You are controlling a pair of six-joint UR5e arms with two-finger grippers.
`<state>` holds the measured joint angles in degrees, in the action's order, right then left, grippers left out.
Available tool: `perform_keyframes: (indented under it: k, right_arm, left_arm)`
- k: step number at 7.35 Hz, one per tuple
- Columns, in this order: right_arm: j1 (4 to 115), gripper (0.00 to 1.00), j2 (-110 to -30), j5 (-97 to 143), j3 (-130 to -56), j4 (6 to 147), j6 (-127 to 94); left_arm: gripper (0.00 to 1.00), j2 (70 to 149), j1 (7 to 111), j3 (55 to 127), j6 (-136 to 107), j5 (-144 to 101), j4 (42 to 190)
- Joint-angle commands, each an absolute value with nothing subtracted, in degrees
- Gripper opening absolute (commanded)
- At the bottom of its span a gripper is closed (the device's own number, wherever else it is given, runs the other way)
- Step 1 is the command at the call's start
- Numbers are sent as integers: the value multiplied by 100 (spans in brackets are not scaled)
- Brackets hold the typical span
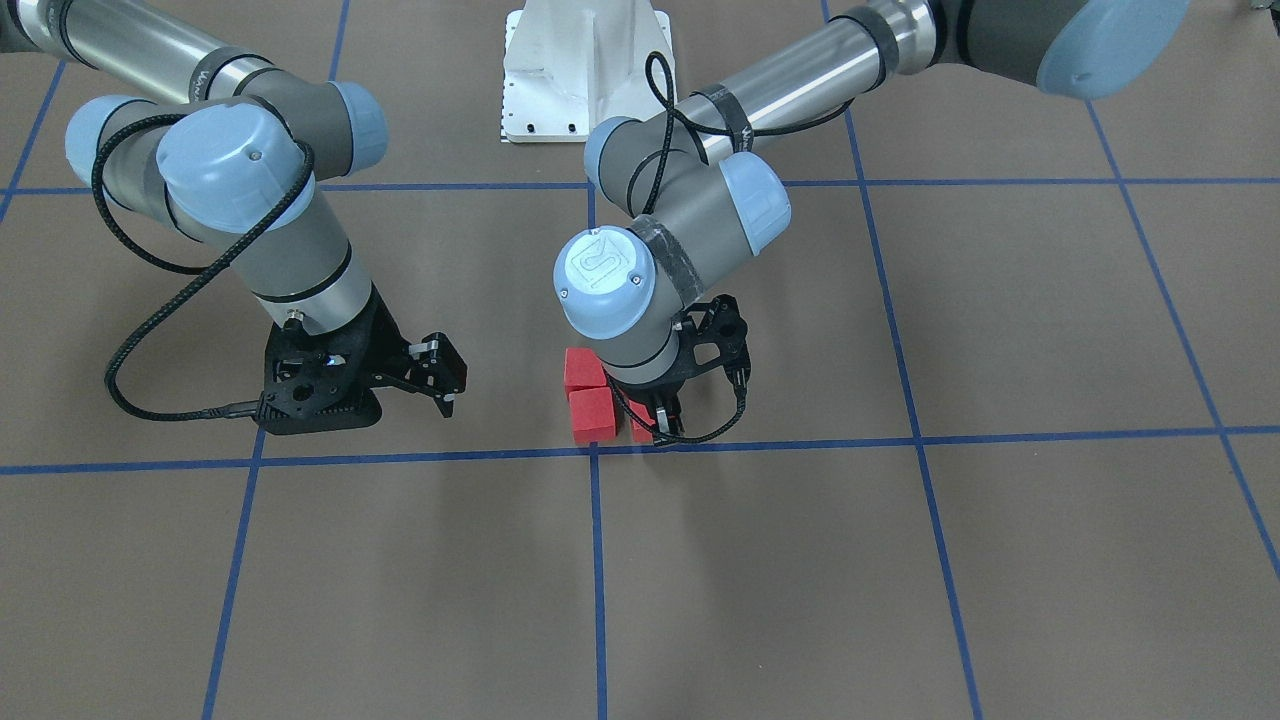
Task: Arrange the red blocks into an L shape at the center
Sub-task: 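Lower the red cube with the left gripper beside the farther center cube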
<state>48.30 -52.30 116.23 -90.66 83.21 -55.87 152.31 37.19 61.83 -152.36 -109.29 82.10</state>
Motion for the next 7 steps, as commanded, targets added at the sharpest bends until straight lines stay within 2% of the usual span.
perform_keyframes:
  k: [1,7]
  right_arm:
    - [4834,99,-5238,11628,-9070,8314,-5581]
    - [4834,99,-5247,11610,-9079,8297,-5581]
  left_arm:
    - [0,15240,3683,6179,-15240,-10925,8235]
    - [0,15249,3560,6179,-15275,-10925,8244]
